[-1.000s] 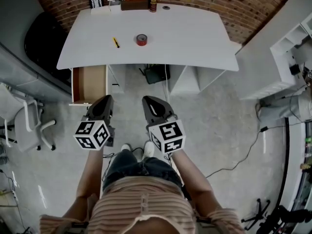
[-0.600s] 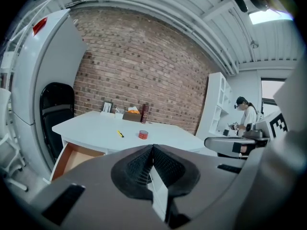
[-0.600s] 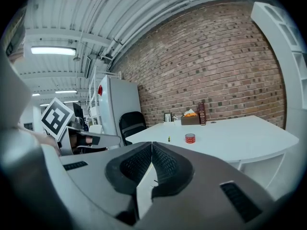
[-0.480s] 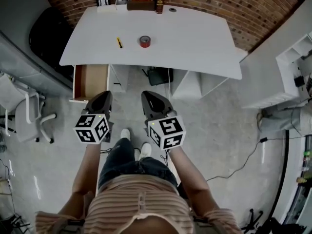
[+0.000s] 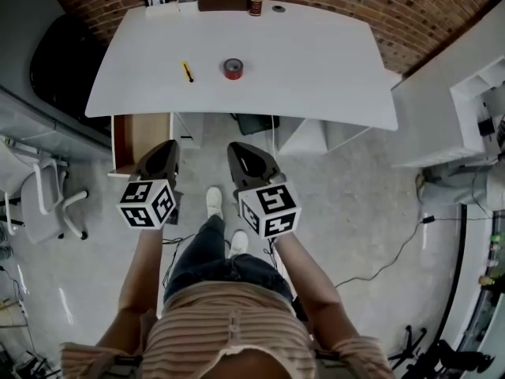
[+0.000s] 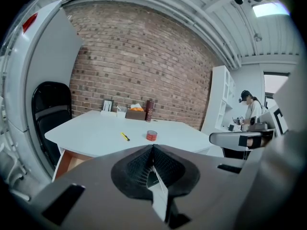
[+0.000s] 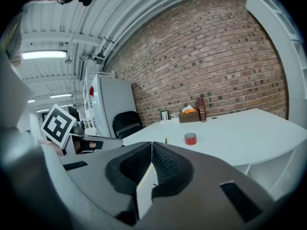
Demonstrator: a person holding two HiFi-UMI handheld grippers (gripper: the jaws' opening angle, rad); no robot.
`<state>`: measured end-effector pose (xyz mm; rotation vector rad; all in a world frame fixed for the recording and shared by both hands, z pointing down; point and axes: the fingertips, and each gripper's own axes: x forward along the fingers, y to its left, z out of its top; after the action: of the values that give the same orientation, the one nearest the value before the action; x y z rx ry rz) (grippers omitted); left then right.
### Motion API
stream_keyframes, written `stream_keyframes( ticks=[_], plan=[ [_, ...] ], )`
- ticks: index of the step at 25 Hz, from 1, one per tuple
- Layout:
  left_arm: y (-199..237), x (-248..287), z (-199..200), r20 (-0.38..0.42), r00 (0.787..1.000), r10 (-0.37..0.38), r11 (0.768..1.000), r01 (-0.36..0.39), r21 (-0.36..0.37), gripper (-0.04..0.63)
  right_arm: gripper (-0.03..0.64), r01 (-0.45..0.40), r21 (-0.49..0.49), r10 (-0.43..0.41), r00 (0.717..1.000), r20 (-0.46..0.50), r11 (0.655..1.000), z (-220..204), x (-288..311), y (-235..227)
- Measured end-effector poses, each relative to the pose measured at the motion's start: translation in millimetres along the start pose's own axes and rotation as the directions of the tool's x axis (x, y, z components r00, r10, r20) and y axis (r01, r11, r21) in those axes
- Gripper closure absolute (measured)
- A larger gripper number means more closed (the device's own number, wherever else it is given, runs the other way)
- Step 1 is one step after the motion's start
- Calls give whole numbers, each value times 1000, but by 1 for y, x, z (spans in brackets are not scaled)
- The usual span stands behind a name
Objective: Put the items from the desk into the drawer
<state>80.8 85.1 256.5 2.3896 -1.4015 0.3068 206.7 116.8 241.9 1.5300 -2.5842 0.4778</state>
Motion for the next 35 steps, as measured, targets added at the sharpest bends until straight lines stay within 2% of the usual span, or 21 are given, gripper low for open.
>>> stream_keyframes(
  ticks=[6, 13, 19, 25, 31, 35],
  plan=[
    [46, 57, 9, -41, 999, 23, 1000, -22, 15, 584, 600, 15, 12, -15, 999, -30, 1000, 7, 61, -19],
    [91, 115, 26, -81, 997, 12, 1000, -11, 18, 584, 600, 39, 12, -38, 997, -72, 999, 15, 122, -34],
    [113, 154, 37, -97, 995, 7, 999, -2, 54, 583, 600, 84, 9, -82, 992, -100, 996, 24, 160, -53],
    [123, 181, 37, -134, 991, -17, 1000, 20, 16, 575, 600, 101, 1, -101, 988, -119, 995, 29, 187, -60],
    [131, 212, 31, -178, 983, 37, 999, -38, -3, 544, 600, 60, -23, -63, 990, -128, 998, 40, 209, -78],
    [137, 235, 23, -235, 968, 93, 995, -102, -23, 505, 600, 10, -55, -18, 990, -143, 998, 47, 231, -99]
  ],
)
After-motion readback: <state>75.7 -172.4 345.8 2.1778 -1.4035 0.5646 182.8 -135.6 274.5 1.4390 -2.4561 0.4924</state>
